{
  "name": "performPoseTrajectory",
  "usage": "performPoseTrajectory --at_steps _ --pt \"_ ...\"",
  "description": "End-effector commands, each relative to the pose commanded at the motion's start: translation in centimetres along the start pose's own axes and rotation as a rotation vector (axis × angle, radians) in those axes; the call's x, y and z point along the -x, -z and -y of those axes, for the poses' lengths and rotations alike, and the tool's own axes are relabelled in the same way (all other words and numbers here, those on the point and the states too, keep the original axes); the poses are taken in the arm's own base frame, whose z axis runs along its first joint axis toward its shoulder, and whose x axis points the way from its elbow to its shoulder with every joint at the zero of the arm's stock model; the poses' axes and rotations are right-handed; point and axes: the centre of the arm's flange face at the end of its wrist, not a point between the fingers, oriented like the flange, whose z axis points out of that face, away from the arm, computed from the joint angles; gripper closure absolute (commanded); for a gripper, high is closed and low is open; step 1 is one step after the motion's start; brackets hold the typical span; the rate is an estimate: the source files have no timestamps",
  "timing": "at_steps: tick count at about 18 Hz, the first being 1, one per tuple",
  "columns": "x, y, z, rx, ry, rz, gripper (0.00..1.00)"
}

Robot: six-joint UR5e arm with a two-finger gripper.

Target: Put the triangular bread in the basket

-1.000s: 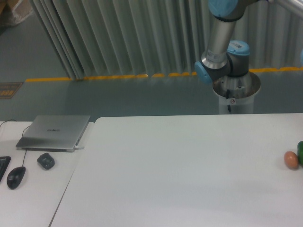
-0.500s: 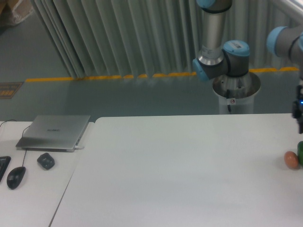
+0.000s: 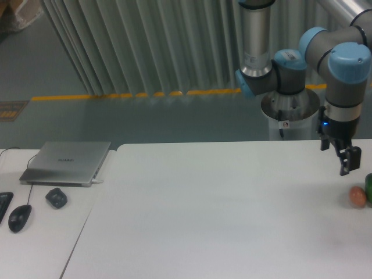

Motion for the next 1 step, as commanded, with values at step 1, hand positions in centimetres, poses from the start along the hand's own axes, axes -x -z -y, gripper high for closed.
performPoseTrajectory --at_steps 1 --pt "-0.26 0.25 0.27 -0.002 -0.005 0.004 0.00"
